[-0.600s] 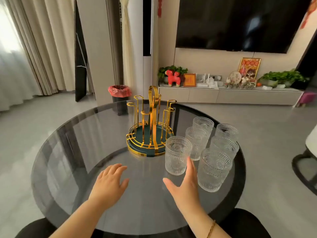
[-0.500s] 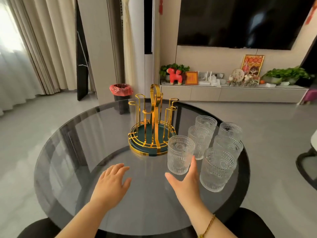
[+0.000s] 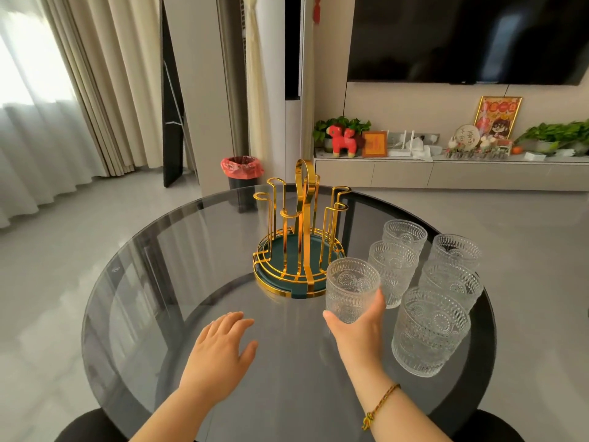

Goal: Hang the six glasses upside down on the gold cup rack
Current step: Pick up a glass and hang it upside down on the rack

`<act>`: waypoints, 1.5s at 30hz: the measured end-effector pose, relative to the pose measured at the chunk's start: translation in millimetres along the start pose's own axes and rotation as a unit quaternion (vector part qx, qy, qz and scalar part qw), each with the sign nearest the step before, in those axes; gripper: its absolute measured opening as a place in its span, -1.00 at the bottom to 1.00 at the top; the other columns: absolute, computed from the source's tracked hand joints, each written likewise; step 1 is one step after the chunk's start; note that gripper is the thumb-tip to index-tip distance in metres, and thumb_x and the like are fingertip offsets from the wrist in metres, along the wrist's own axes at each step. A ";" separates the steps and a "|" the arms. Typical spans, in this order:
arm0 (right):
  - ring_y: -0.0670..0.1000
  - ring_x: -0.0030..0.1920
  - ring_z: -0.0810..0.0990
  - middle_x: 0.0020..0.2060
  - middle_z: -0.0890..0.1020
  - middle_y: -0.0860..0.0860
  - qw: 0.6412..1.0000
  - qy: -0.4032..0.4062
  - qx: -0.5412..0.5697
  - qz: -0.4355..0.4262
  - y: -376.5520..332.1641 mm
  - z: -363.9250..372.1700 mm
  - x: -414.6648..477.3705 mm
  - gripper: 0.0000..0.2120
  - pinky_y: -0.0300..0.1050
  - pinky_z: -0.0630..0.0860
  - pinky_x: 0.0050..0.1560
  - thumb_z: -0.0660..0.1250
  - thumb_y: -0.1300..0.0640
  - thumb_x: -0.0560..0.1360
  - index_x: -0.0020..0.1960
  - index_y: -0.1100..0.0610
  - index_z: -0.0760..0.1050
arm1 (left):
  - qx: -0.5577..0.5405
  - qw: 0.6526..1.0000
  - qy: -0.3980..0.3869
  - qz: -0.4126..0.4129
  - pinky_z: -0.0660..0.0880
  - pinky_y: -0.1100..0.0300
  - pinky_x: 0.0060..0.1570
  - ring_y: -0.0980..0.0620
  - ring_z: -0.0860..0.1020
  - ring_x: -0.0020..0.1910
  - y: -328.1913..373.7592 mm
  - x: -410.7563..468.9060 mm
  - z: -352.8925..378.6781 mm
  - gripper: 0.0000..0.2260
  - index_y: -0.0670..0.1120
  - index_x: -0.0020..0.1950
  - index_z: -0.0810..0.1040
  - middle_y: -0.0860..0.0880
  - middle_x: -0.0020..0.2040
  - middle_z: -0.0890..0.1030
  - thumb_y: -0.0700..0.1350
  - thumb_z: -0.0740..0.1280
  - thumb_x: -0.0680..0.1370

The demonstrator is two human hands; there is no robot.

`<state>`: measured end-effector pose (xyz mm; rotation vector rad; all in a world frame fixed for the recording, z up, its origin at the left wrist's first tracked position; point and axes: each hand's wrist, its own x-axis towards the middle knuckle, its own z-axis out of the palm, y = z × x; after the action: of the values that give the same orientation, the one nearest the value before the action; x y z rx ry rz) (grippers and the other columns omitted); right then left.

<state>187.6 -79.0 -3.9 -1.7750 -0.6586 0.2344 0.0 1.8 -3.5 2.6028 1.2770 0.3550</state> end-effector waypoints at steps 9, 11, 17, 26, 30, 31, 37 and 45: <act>0.12 0.18 0.45 0.23 0.44 0.09 0.999 -0.006 -0.040 -0.005 -3.1 0.5 -1.0 -0.19 -0.08 0.46 0.00 0.51 0.06 0.19 0.30 0.11 0.15 | -0.004 1.000 -0.011 -0.007 0.00 0.13 0.42 0.08 0.11 0.43 0.0 0.7 -0.4 -0.61 0.09 0.35 0.17 0.09 0.44 0.20 0.11 0.05 0.54; 0.12 0.20 0.43 0.25 0.42 0.08 1.000 -0.016 -0.027 0.001 -2.8 -0.8 -1.3 -0.19 -0.12 0.41 0.00 0.50 0.06 0.20 0.31 0.09 0.13 | -0.007 1.000 -0.018 -0.008 0.00 0.13 0.42 0.08 0.11 0.43 -0.9 1.1 -0.9 -0.61 0.09 0.35 0.17 0.09 0.44 0.19 0.11 0.06 0.54; 0.01 0.21 0.34 0.27 0.34 0.06 0.997 -0.039 0.069 0.001 -11.8 -9.1 -4.0 -0.17 -0.15 0.33 0.15 0.49 0.14 0.22 0.33 0.07 0.08 | -0.122 0.992 0.034 0.005 0.18 0.11 0.37 0.01 0.28 0.35 7.7 12.8 -25.8 -0.66 0.00 0.32 0.26 0.01 0.38 0.33 -0.06 0.16 0.54; -0.24 -0.07 0.40 -0.07 0.35 -0.30 0.990 -0.062 0.123 -0.034 -53.8 -21.6 -2.9 -0.34 -0.58 0.37 -0.36 0.48 0.16 0.22 0.10 -0.15 0.12 | -0.054 0.968 0.166 0.181 0.01 0.08 0.41 -0.02 0.13 0.43 72.3 81.2 -99.9 -0.58 0.01 0.39 0.12 0.00 0.46 0.19 -0.09 0.12 0.55; -0.12 -0.01 0.45 0.01 0.43 -0.16 0.991 -0.062 0.114 -0.032 -70.8 -37.7 2.2 -0.36 -0.40 0.40 -0.14 0.47 0.08 0.22 0.18 -0.07 0.20 | 0.014 0.980 0.103 0.171 -0.03 0.07 0.43 -0.01 0.08 0.45 79.4 106.3 -101.9 -0.59 0.00 0.40 0.08 -0.01 0.47 0.17 -0.04 0.06 0.57; -0.06 0.04 0.44 0.06 0.42 -0.11 0.992 -0.062 0.107 -0.028 -73.7 -41.0 3.5 -0.34 -0.26 0.40 -0.07 0.47 0.06 0.23 0.22 -0.04 0.20 | 0.017 0.983 0.085 0.163 -0.01 0.06 0.43 -0.01 0.10 0.44 80.1 110.4 -101.5 -0.60 -0.01 0.40 0.10 -0.02 0.46 0.21 -0.03 0.06 0.57; -0.03 0.05 0.45 0.05 0.46 -0.07 0.990 -0.080 0.117 -0.015 -88.7 -55.1 12.8 -0.45 -0.22 0.40 -0.14 0.44 -0.01 0.21 0.10 -0.10 0.25 | 0.006 0.984 0.100 0.146 0.33 0.07 0.27 -0.06 0.34 0.32 79.1 117.1 -103.6 -0.68 -0.05 0.34 0.27 -0.09 0.31 0.46 -0.10 0.07 0.58; -0.09 -0.03 0.49 0.02 0.50 -0.06 0.993 -0.099 0.055 -0.039 -105.7 -78.2 31.5 -0.44 -0.19 0.39 -0.19 0.48 0.00 0.18 0.09 -0.01 0.30 | -0.006 0.972 0.161 0.170 0.45 0.03 0.16 -0.09 0.47 0.23 42.6 83.7 -112.1 -0.70 -0.11 0.25 0.40 -0.15 0.18 0.57 -0.22 0.22 0.52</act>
<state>218.0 -108.0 124.6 -1.6292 -0.8390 0.3892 46.6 53.0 125.3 2.8350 0.8965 0.8716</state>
